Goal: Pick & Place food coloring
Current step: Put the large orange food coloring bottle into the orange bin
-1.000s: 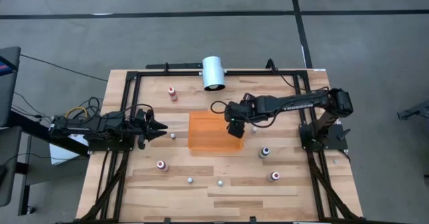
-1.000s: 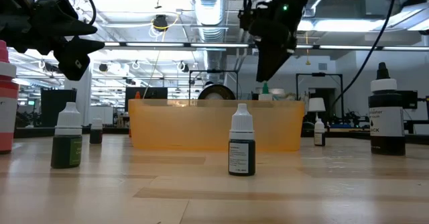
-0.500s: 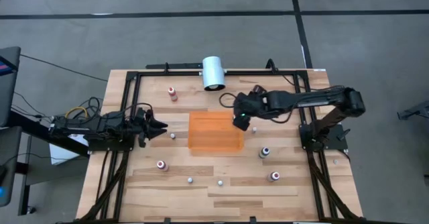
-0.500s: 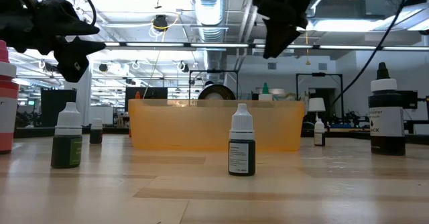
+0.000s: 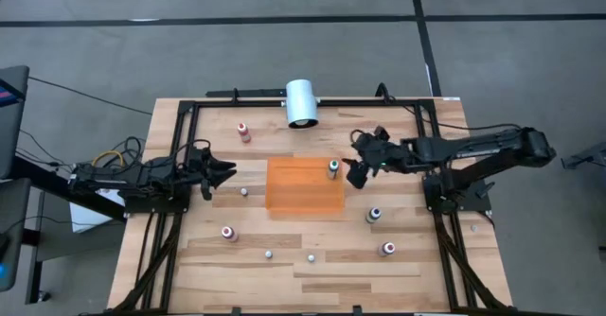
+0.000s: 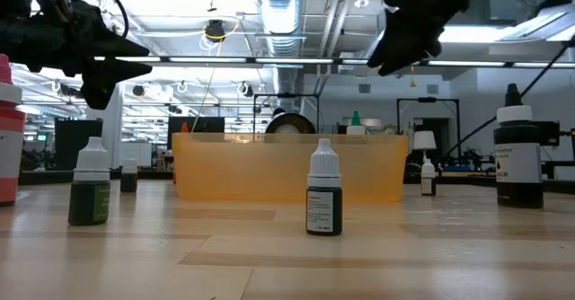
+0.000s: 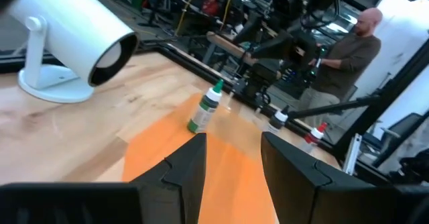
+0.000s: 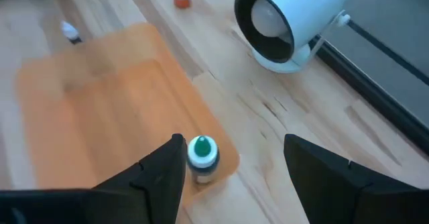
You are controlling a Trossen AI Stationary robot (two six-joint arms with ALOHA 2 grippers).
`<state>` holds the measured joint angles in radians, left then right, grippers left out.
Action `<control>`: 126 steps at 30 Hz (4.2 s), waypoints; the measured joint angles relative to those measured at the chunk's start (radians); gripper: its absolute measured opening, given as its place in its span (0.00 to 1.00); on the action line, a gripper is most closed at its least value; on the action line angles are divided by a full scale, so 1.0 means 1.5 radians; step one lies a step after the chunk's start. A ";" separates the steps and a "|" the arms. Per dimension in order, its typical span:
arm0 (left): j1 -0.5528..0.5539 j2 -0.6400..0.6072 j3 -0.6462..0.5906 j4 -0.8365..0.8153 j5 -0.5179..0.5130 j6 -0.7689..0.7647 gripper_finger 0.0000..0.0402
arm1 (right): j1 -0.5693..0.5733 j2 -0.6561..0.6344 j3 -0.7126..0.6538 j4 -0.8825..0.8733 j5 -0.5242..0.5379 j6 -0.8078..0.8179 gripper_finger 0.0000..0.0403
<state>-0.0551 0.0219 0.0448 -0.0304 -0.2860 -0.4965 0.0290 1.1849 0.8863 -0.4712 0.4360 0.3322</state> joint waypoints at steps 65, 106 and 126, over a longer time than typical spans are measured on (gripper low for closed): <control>0.346 0.518 0.441 -0.373 -0.004 0.060 0.33 | 0.101 -0.769 -0.529 0.458 -0.047 -0.185 0.59; 0.456 0.670 0.442 -0.281 0.082 0.029 0.51 | 0.101 -0.782 -0.526 0.449 0.045 -0.104 0.59; 0.456 0.865 0.444 -0.199 0.052 0.033 0.53 | 0.101 -0.782 -0.526 0.449 0.044 -0.104 0.59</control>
<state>0.6285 1.3199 0.7109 -0.3292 -0.2074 -0.4477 0.1806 0.0116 0.0975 0.2020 0.5018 0.1764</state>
